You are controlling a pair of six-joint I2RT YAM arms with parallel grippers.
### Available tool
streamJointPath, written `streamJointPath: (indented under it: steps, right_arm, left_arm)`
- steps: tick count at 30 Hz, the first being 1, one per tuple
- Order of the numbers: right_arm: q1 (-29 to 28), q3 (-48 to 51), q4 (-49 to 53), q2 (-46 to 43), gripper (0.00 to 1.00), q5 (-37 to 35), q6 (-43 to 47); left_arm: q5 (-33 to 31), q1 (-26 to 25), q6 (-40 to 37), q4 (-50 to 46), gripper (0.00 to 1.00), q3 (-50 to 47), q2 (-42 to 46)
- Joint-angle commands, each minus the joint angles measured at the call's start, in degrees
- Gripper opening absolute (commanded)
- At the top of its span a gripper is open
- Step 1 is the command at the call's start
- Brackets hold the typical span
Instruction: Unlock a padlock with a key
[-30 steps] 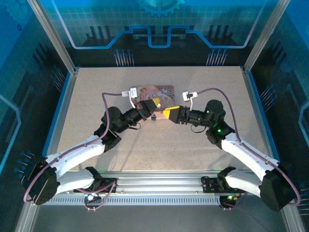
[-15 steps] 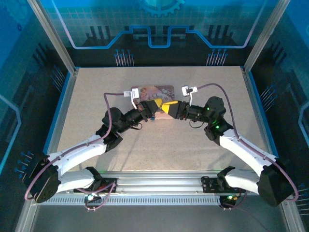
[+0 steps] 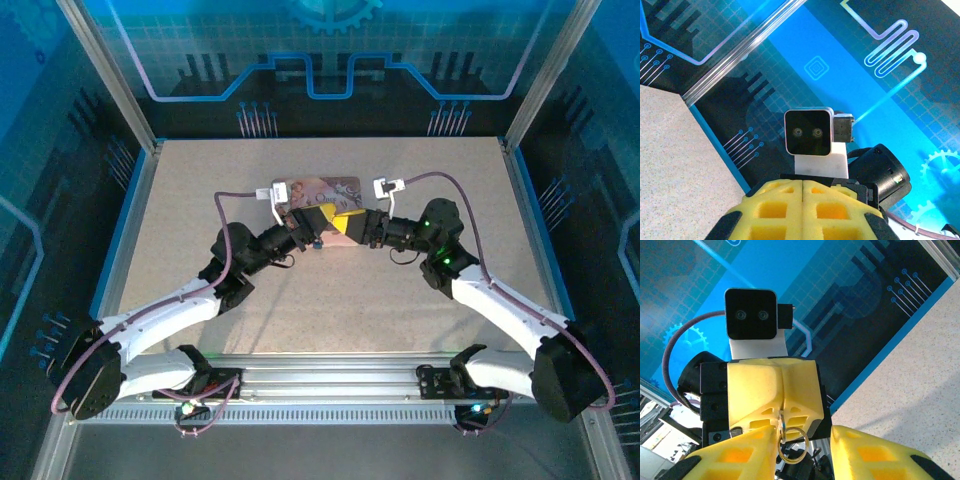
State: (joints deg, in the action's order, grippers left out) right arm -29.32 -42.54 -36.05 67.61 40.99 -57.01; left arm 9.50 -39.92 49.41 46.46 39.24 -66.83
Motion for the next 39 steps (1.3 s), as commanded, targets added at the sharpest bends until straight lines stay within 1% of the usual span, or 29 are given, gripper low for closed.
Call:
streamJointPath:
  steps: [1, 4, 12, 19, 22, 29, 39]
  right_arm:
    - [-0.96, -2.26, -1.62, 0.89, 0.34, 0.23, 0.06]
    - [-1.12, -2.57, -1.74, 1.20, 0.33, 0.05, -0.03]
    - [-1.21, -2.63, -1.92, 1.12, 0.24, -0.57, -0.16]
    - [-1.14, -2.08, 0.47, 0.27, 0.10, -1.04, 1.07]
    - [-0.94, -1.15, 2.26, -0.51, 0.07, -1.87, 1.86]
    - [0.00, 1.69, 6.34, -3.22, 0.04, -3.26, 3.74]
    - [1.68, 2.99, 8.06, -5.62, 0.04, -3.78, 3.84]
  left_arm:
    - [0.13, -0.43, -0.40, 2.67, 0.00, 0.11, -0.38]
    - [0.25, -0.43, -0.12, 2.63, 0.00, 0.09, -0.53]
    - [0.36, -0.44, 0.09, 2.66, 0.00, -0.18, -0.68]
    - [0.08, -0.48, 0.00, 2.71, 0.00, -0.48, -0.51]
    - [-0.68, -0.43, -0.58, 2.38, 0.00, -0.87, 0.21]
    - [-2.29, -0.44, -2.03, 0.46, 0.01, -1.71, 2.60]
    - [-2.64, -0.49, -1.68, 0.55, 0.00, -2.77, 3.18]
